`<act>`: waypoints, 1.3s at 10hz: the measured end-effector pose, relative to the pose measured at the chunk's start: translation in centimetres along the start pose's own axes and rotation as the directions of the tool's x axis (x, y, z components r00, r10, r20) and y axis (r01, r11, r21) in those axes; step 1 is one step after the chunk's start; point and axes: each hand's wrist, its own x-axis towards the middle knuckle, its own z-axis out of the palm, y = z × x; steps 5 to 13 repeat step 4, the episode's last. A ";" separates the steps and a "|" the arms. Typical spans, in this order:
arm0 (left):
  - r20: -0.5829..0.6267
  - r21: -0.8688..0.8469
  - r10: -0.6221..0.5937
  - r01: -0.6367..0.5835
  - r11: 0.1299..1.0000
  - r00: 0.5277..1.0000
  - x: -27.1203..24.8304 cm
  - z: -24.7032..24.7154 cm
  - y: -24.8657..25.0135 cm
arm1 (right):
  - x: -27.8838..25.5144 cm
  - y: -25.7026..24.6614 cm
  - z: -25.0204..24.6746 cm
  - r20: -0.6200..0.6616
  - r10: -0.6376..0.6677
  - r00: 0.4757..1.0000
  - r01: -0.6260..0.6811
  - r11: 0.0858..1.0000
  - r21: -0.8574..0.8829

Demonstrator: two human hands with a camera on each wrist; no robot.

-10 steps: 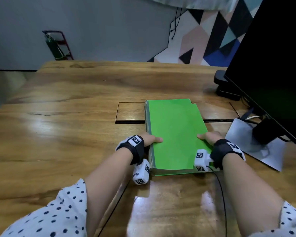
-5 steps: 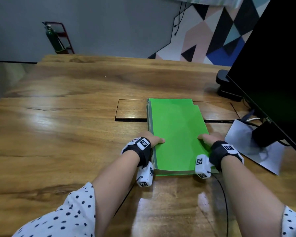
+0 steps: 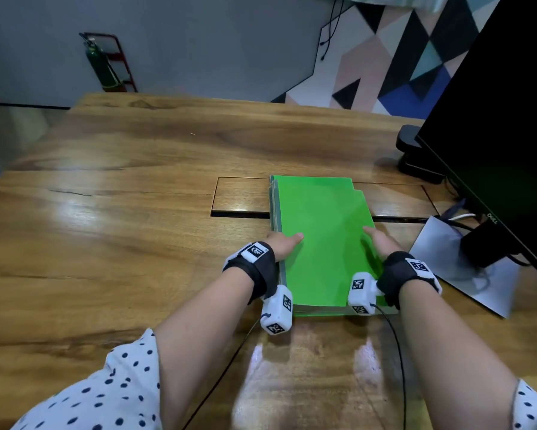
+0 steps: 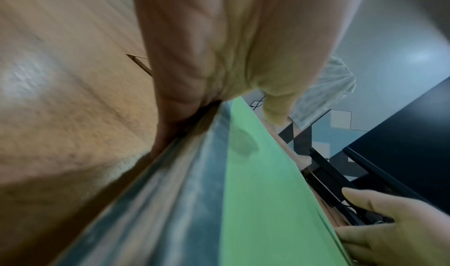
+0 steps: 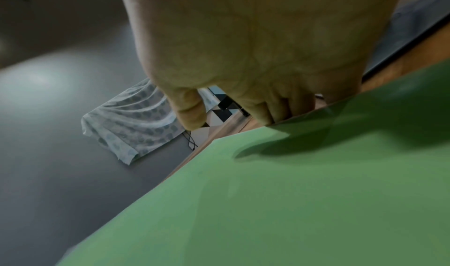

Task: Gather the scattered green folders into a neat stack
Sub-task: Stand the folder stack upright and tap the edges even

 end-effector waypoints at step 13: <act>0.034 -0.319 0.024 -0.011 0.948 0.999 -3.1 -3.1 -1.8 | -2.2 0.2 0.8 -0.201 -0.205 0.958 0.121 0.924 -0.362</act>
